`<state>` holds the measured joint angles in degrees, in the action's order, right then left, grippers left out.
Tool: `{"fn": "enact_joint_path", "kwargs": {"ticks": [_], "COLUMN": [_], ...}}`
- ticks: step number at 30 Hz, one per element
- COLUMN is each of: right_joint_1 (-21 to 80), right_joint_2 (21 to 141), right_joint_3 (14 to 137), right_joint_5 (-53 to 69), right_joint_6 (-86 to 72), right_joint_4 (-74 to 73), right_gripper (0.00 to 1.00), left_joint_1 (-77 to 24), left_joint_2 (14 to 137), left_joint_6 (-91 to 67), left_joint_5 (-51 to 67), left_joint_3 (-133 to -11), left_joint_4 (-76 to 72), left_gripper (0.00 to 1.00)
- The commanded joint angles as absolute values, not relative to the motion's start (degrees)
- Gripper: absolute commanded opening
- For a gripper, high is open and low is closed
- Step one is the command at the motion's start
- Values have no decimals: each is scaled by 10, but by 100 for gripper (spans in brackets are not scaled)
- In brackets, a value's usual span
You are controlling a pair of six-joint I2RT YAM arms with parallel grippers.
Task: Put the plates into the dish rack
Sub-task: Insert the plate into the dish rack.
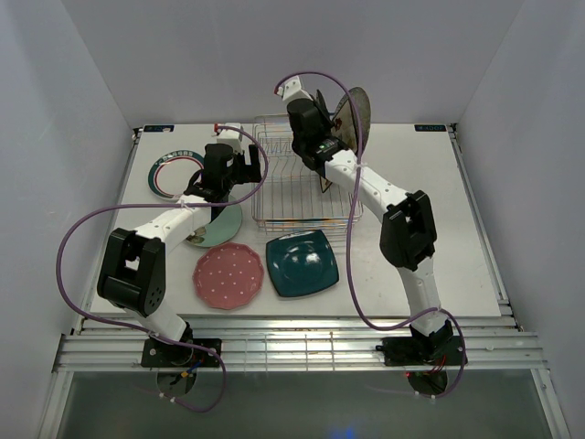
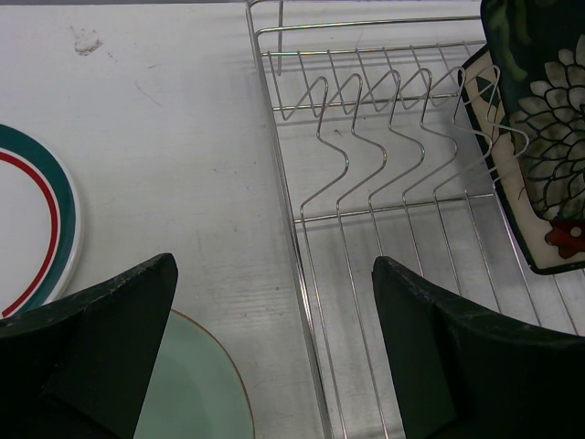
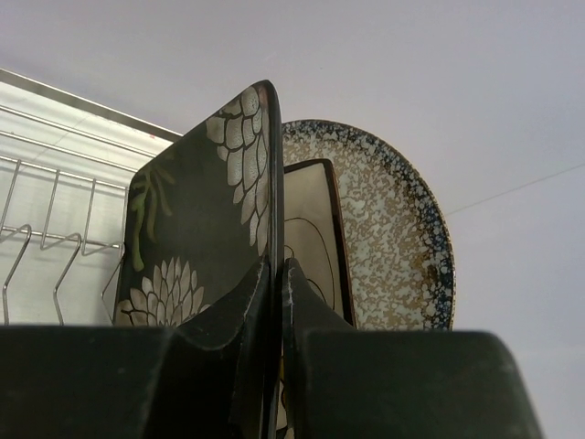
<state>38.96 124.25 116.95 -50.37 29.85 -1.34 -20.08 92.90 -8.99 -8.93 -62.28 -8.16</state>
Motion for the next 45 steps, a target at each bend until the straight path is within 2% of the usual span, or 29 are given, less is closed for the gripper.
{"fn": "enact_joint_path", "kwargs": {"ticks": [1,7,36,39,42,45], "right_joint_1": [387,388,348,344,342,341], "right_joint_2": [1234,1251,1251,1250,1248,1246], "right_joint_3": [1228,1259,1258,1254,1252,1251], "right_joint_5": [-512,-500,-425,-424,-424,-422], "right_joint_6": [287,272,146,140,136,134], "right_joint_4": [35,1,-106,-109,-109,-109], "right_gripper": [8,8,11,13,23,28], "left_joint_1": [-199,-199,-199,-199,-199,-199], "left_joint_2": [909,910,912,913,914,914], "left_joint_6": [-88,-89,-89,-88,-88,-89], "left_joint_5": [-84,-86,-85,-85,-85,-85], "left_joint_3": [-635,-635,-636,-637,-637,-637], "left_joint_4": [-85,-84,-83,-83,-83,-83], "left_gripper": [98,98,98,98,98,98]}}
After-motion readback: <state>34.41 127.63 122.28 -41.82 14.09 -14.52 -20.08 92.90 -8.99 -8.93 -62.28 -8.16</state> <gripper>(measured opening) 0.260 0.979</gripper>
